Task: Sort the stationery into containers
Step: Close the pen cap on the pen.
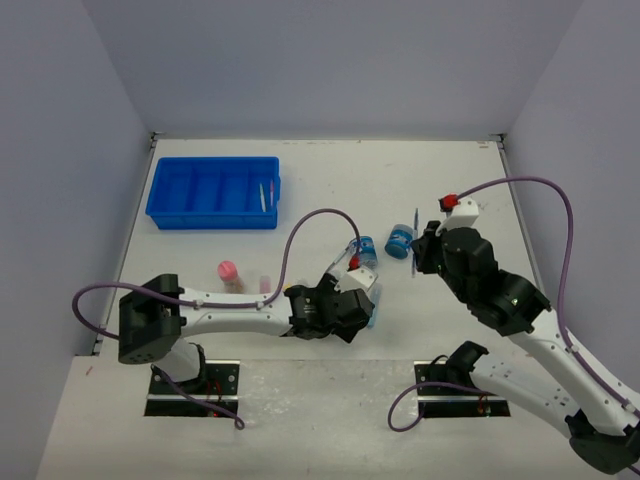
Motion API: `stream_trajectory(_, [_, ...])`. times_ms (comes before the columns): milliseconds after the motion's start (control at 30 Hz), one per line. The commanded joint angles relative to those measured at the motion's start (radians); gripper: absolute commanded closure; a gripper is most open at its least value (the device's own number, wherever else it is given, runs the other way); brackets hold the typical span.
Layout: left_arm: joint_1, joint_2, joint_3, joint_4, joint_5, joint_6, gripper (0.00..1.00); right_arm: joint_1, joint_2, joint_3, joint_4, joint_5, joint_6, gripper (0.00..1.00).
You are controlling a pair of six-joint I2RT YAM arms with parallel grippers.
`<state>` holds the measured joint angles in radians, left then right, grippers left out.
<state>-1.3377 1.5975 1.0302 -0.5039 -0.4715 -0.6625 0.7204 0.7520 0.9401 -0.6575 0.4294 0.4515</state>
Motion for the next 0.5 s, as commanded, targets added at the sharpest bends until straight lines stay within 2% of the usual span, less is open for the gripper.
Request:
stream_trajectory(0, [0.002,-0.051,0.065,0.005,0.082,0.392,0.18,-0.003,-0.046,0.0,0.038,0.033,0.005,1.0])
stream_trajectory(67, [0.002,-0.012,0.089,-0.087,0.148,0.54,0.16,-0.002,-0.067,-0.002,0.039,0.044,0.009,1.0])
stream_trajectory(233, [0.009,0.008,0.083,-0.187,0.158,0.745,0.14,-0.003,-0.154,-0.018,0.039,0.075,0.023,1.0])
stream_trajectory(367, [0.012,-0.054,-0.009,-0.075,0.144,0.862,0.14,-0.003,-0.222,-0.03,0.039,0.107,0.041,1.0])
stream_trajectory(467, [0.025,-0.089,-0.042,-0.004,0.168,0.904,0.18,-0.003,-0.272,-0.045,0.043,0.133,0.058,1.0])
